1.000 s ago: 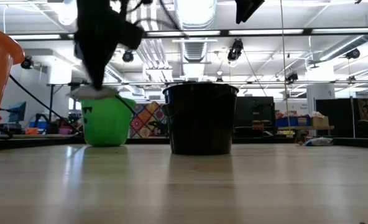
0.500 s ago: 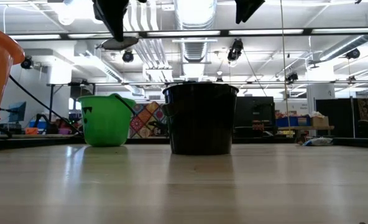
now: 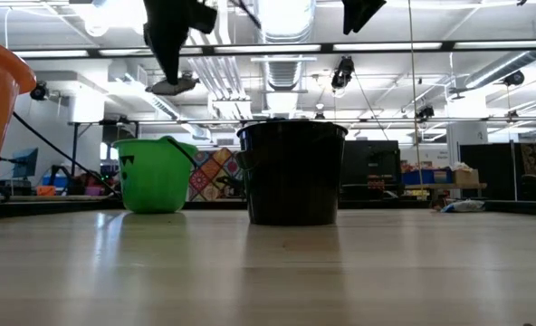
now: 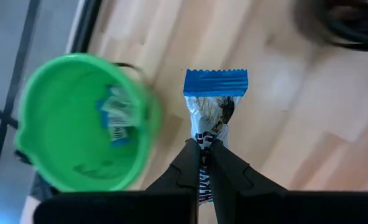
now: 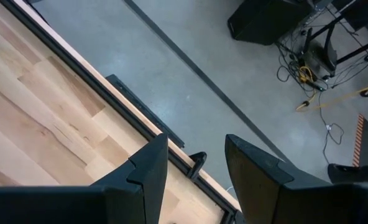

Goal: Sort candy
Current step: Put the left white chocolate into the green bucket

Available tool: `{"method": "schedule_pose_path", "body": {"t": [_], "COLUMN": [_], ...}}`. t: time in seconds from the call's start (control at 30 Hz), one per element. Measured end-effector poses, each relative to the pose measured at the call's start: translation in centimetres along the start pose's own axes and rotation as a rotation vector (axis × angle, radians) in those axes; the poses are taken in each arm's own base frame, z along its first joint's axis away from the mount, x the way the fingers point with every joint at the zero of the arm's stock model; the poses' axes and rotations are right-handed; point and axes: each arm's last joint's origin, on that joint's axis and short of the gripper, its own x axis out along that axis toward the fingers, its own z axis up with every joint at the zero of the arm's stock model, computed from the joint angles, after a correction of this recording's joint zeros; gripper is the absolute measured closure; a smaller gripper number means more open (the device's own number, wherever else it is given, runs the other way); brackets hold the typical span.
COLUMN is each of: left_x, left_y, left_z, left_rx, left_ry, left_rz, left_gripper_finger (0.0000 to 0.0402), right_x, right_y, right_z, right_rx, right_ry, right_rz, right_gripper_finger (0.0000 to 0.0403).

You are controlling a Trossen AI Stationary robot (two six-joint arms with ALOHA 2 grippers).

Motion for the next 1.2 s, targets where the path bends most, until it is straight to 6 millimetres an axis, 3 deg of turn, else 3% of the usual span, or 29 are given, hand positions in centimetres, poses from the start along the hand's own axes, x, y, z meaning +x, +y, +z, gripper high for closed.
{"method": "schedule_pose_path", "body": {"t": [0.2,0.33,0.47,0.67,1.03,1.2], "left_x": [1.4,2.4,3.0,3.2,3.3,3.3], "left_y": [6.1,10.2,12.6,14.0,14.3,14.5], "left_z": [0.1,-0.5,-0.9,-1.2,-1.0,-1.1], "left_rx": [-0.089,-0.181,-0.211,-0.213,-0.206,-0.195], "left_ry": [0.056,0.085,0.082,0.055,0.027,0.039], "left_rz": [0.038,-0.034,-0.043,-0.094,-0.085,-0.039], "left_gripper_finger": [0.0401,0.0401,0.0401,0.0401,0.0401,0.0376], "right_x": [0.0,0.0,0.0,0.0,0.0,0.0], "right_y": [0.0,-0.1,-0.1,-0.1,-0.1,0.0], "right_z": [-0.2,-0.3,-0.4,-0.4,-0.4,-0.4], "right_rx": [-0.008,-0.005,-0.011,-0.011,0.027,0.048], "right_ry": [0.018,0.03,0.037,0.037,0.037,0.033], "right_rz": [-0.003,-0.005,-0.007,-0.007,-0.007,-0.007], "right_gripper_finger": [0.025,0.025,0.025,0.025,0.025,0.025]}}
